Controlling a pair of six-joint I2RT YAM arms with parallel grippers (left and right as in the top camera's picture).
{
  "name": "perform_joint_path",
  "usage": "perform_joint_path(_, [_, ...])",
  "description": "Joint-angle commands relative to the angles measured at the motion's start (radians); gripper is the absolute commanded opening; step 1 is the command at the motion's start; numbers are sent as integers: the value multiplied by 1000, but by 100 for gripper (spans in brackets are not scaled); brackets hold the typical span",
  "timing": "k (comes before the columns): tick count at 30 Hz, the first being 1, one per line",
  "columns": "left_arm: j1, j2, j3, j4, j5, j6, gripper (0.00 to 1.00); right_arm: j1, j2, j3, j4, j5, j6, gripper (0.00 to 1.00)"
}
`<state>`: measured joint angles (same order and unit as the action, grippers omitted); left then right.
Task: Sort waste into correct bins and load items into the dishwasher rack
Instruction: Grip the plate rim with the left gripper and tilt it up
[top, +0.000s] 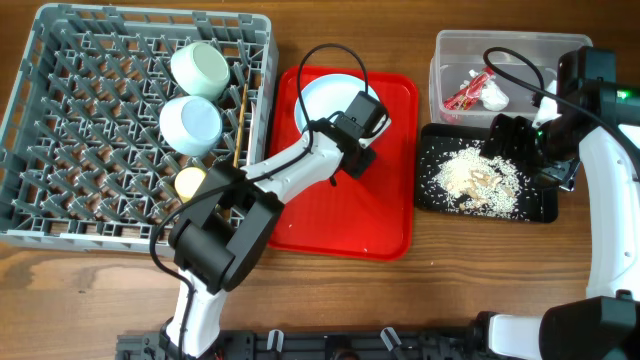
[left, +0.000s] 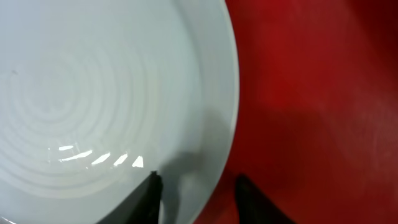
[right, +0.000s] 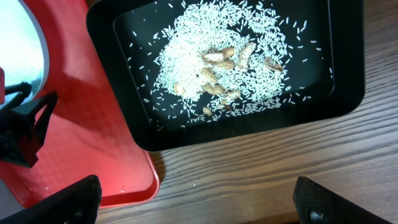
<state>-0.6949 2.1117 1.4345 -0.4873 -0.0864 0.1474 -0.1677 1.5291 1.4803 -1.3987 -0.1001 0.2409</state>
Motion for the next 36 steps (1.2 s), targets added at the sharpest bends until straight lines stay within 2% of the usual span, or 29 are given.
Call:
perform_joint_path(1, [-17, 30, 5, -25, -24, 6, 26, -3, -15, 19, -1, -5, -6, 100])
perform_joint_path(5, [-29, 30, 5, -29, -25, 6, 4, -3, -15, 19, -1, -4, -6, 100])
perform_joint_path(15, [-50, 29, 5, -29, -154, 6, 4, -3, -15, 19, -1, -4, -6, 100])
perform_joint_path(21, [-50, 2, 9, -34, -159, 6, 4, -3, -15, 19, -1, -4, -7, 100])
perform_joint_path(36, [-50, -242, 22, -41, -159, 3, 4, -3, -15, 19, -1, -4, -6, 100])
